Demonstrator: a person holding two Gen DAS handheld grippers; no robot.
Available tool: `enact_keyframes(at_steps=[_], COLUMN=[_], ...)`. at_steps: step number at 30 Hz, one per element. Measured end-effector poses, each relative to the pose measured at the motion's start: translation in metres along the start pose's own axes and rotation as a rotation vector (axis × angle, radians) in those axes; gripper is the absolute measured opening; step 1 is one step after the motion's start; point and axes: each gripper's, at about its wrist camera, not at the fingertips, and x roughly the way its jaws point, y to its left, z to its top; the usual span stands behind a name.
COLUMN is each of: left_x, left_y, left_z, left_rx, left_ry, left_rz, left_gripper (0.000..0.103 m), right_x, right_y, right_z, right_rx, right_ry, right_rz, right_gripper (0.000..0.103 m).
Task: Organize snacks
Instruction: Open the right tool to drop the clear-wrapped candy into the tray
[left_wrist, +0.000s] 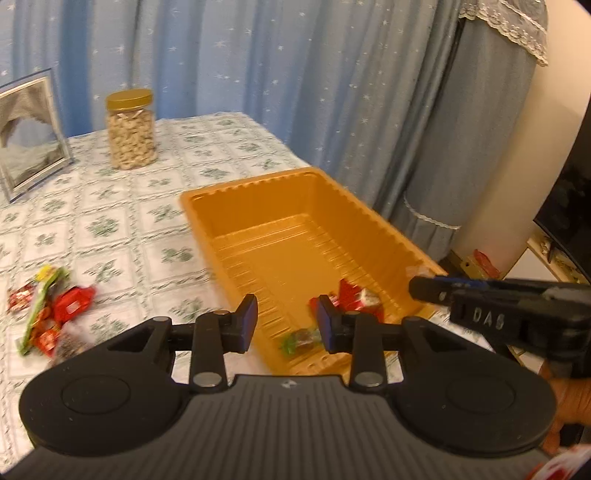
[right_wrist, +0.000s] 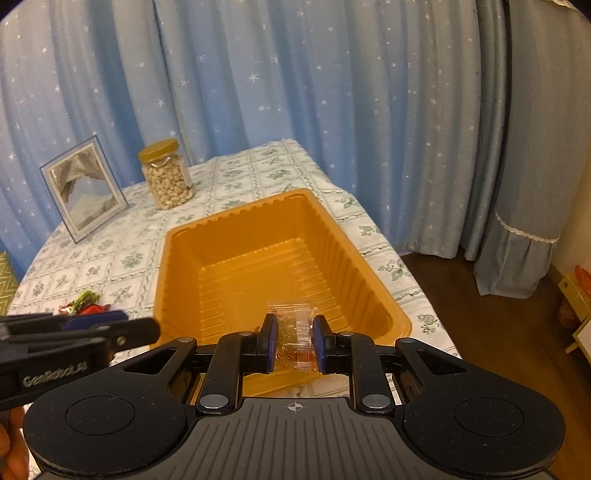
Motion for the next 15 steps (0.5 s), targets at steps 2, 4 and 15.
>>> enact_keyframes(at_steps=[2, 4, 15], left_x=[-0.008, -0.014, -0.037], left_y=[0.008, 0.017, 0.039], left_z=[-0.006, -0.011, -0.024], left_rx=[-0.022, -0.049, -0.092], left_ry=[0.003, 0.009, 0.001], left_rz=[0.017, 0.035, 0.087], left_gripper=[0.033, 0.035, 0.046], right_x=[0.001, 0.002, 0.010], right_y=[0.003, 0.006, 0.014], right_z=[0.000, 0.000, 0.003], right_rx=[-0.001, -0.005, 0.054], right_ry=[0.000, 0.002, -0.020], right_rz=[0.010, 0.021, 0.101], right_gripper=[0.021, 0.021, 0.023])
